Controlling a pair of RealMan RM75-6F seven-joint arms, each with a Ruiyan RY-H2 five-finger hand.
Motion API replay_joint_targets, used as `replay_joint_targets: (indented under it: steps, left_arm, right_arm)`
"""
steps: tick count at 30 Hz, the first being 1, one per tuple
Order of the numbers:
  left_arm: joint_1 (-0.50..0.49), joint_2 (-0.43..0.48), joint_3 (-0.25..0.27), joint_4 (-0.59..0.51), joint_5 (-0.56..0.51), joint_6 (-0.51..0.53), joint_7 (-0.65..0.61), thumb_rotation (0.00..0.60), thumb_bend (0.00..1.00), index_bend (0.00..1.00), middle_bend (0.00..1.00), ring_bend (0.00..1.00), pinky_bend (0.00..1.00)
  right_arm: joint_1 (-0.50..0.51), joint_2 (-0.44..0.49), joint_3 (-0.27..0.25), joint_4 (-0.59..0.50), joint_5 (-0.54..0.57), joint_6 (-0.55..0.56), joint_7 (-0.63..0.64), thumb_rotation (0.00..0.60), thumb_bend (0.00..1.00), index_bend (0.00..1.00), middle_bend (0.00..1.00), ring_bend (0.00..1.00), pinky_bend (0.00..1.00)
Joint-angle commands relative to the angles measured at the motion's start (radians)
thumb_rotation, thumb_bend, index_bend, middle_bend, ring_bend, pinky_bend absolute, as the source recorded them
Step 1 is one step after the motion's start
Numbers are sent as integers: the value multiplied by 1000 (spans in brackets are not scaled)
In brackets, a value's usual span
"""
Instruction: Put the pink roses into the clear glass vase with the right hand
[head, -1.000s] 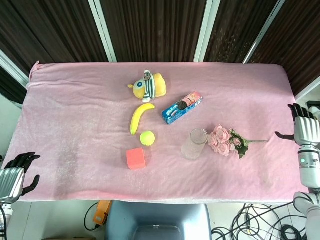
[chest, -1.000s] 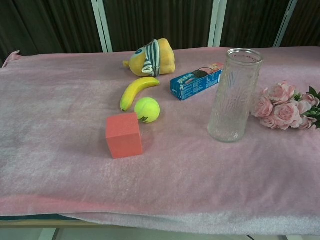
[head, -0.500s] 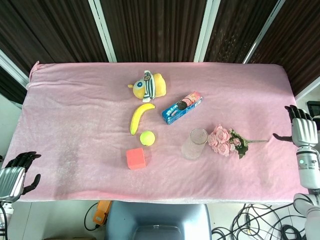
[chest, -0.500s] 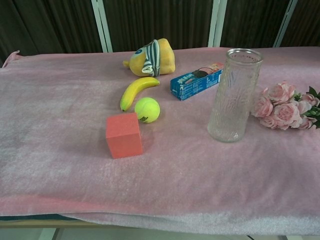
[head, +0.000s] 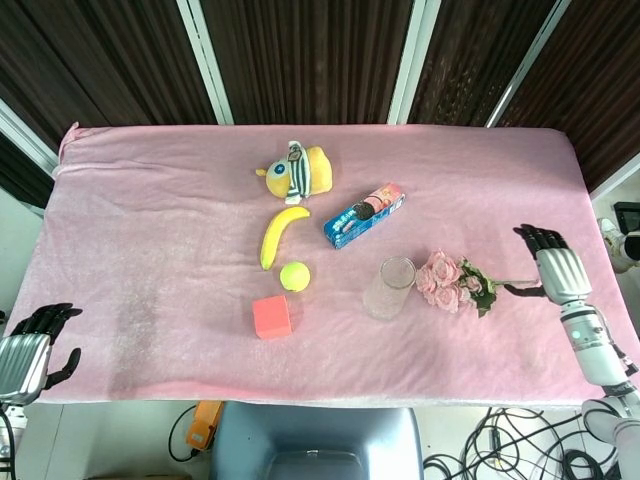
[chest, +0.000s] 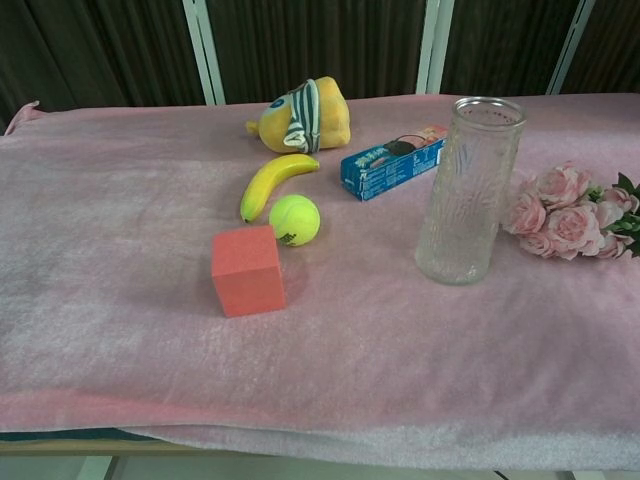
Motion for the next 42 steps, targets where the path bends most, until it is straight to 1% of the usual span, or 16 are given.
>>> replay_joint_targets:
  steps: [1, 7, 13, 18, 21, 23, 24, 25, 27, 28, 30, 32, 34, 37, 42]
  left_arm:
    - [1, 0, 0, -1, 1, 2, -1, 600, 387, 254, 196, 146, 277]
    - [2, 2, 2, -2, 4, 4, -3, 600, 386, 254, 196, 145, 277]
    - [0, 1, 4, -2, 9, 2, 0, 600, 387, 254, 196, 146, 277]
    - [-2, -1, 6, 0, 13, 1, 3, 600, 387, 254, 196, 145, 277]
    - [-2, -2, 6, 0, 14, 0, 5, 600, 388, 254, 196, 145, 277]
    - [-1, -2, 6, 1, 16, 5, 5, 600, 388, 254, 196, 145, 277]
    - [0, -2, 6, 1, 16, 7, 4, 600, 387, 254, 196, 145, 277]
    - [1, -1, 5, 2, 17, 9, 2, 600, 387, 254, 197, 146, 277]
    - [3, 0, 5, 2, 17, 14, -3, 600, 387, 254, 197, 146, 277]
    - [4, 1, 4, 2, 17, 16, -5, 600, 387, 254, 197, 145, 277]
    - [6, 2, 3, 3, 16, 20, -10, 600, 387, 255, 196, 145, 277]
    - [8, 4, 3, 2, 17, 24, -15, 600, 388, 255, 196, 145, 277]
    - [9, 5, 3, 2, 19, 26, -17, 600, 388, 255, 197, 145, 277]
    - [11, 7, 3, 2, 21, 28, -22, 600, 387, 255, 197, 145, 277]
    - [11, 9, 6, 0, 27, 28, -27, 600, 387, 255, 196, 145, 277]
  right_arm:
    - [12, 19, -31, -58, -35, 15, -5, 600, 179, 244, 210, 159, 234]
    - [24, 27, -54, -121, -60, 14, -35, 600, 179, 239, 210, 159, 234]
    - [53, 7, -57, -134, -62, -25, -41, 600, 179, 239, 210, 159, 240]
    - [88, -29, -64, -120, -67, -78, -48, 600, 178, 244, 210, 198, 320]
    - [104, -61, -62, -97, -67, -89, -50, 600, 179, 269, 229, 260, 379]
    - [108, -86, -56, -76, -63, -81, -48, 600, 179, 318, 265, 325, 440]
    - [108, -99, -50, -64, -59, -70, -49, 600, 179, 361, 303, 379, 491]
    - [106, -112, -43, -50, -55, -55, -51, 600, 179, 406, 349, 432, 541]
    - [99, -145, -29, -12, -47, -16, -59, 600, 191, 545, 478, 563, 659]
    - [95, -157, -25, 5, -42, -4, -65, 600, 207, 592, 517, 600, 690]
    - [87, -180, -18, 44, -35, 15, -79, 600, 295, 707, 609, 682, 758]
    - [79, -197, -11, 78, -24, 18, -97, 600, 369, 788, 657, 722, 791]
    - [70, -203, -8, 99, -16, 17, -108, 600, 399, 829, 675, 734, 801]
    - [55, -205, 9, 127, 5, 31, -135, 600, 406, 836, 680, 734, 802]
    - [28, -194, 73, 140, 62, 130, -205, 600, 408, 840, 681, 734, 802]
